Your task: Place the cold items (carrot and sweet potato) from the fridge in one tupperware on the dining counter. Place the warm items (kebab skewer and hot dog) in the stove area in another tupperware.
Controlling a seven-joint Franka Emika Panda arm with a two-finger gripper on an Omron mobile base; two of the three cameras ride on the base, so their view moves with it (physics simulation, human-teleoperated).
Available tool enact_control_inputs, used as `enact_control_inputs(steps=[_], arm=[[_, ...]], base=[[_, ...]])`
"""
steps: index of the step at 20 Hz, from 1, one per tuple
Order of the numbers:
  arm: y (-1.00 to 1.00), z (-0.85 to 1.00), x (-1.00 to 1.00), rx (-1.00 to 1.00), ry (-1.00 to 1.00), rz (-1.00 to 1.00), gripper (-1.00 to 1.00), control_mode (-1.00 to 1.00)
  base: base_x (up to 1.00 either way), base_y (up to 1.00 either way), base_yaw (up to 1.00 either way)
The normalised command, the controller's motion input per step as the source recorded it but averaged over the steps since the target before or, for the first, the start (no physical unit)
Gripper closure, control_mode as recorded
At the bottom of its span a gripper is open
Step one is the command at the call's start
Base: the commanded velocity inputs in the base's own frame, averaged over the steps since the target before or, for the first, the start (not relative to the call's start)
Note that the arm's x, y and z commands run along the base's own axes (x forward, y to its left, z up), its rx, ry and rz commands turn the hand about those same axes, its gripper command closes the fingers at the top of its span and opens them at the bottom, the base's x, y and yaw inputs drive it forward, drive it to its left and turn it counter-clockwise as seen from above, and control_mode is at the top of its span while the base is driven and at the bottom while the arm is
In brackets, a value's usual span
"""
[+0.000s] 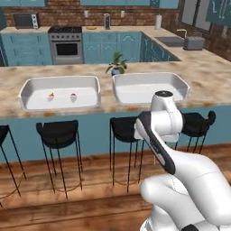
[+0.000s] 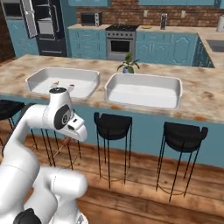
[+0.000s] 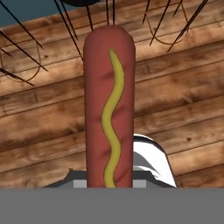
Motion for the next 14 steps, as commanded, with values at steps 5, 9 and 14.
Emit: enact_control_inputs(steps=[5,9,14], arm=[[0.00,0.00,0.00,0.00,0.00,0.00,1.00,1.00],[0.00,0.00,0.00,0.00,0.00,0.00,1.00,1.00],[0.00,0.00,0.00,0.00,0.00,0.00,1.00,1.00]], base=[[0.18,-0.61,-0.30],[0.40,-0.24,-0.37],[0.57,-0.08,-0.49]])
